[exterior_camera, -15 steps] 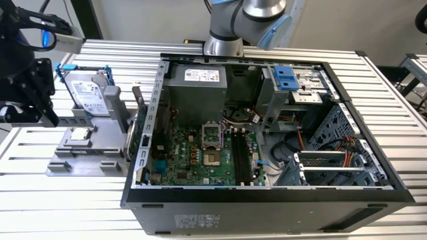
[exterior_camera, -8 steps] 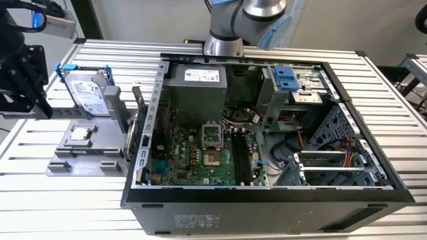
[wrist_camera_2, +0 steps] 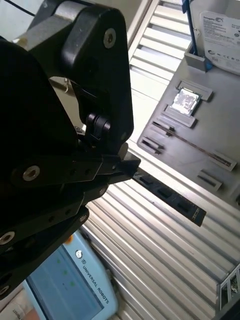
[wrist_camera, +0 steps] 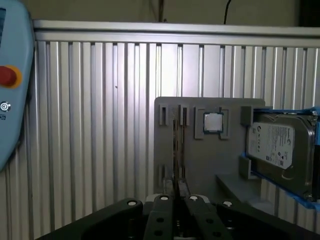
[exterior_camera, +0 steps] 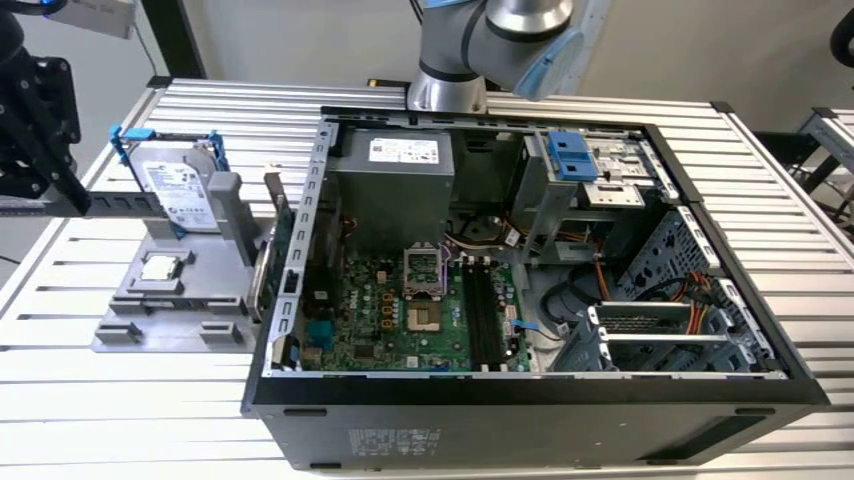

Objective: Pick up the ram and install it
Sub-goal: 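Pick up the ram and move it above insertion slot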

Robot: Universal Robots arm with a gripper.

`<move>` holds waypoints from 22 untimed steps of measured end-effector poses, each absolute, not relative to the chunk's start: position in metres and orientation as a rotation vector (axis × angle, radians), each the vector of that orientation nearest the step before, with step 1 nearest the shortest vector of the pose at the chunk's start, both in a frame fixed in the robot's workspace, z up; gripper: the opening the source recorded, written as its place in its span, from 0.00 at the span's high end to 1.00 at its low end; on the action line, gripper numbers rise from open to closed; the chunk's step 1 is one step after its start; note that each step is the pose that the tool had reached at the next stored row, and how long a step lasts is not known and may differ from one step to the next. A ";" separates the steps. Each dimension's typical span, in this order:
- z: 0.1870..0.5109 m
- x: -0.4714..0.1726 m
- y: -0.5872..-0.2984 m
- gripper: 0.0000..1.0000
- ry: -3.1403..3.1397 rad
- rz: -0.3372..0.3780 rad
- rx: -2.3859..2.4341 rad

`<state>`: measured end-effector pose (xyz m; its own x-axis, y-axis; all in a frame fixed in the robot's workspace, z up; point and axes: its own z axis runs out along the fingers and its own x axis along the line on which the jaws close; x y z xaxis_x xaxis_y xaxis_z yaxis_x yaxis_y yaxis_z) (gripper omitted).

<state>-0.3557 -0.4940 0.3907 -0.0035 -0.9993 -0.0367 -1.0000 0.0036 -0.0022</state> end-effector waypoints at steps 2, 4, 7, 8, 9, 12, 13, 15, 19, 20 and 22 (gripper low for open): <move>0.395 -0.356 -0.494 1.00 2.206 0.038 -2.198; 0.394 -0.356 -0.494 1.00 2.206 0.037 -2.198; 0.395 -0.355 -0.494 1.00 2.206 0.037 -2.198; 0.395 -0.355 -0.494 1.00 2.206 0.037 -2.198; 0.395 -0.353 -0.494 1.00 2.206 0.037 -2.198; 0.395 -0.347 -0.494 1.00 2.206 0.037 -2.198; 0.395 -0.345 -0.494 1.00 2.206 0.037 -2.198; 0.395 -0.341 -0.494 1.00 2.206 0.037 -2.198; 0.395 -0.332 -0.494 1.00 2.206 0.037 -2.198; 0.395 -0.330 -0.494 1.00 2.206 0.037 -2.198; 0.395 -0.325 -0.494 1.00 2.206 0.037 -2.198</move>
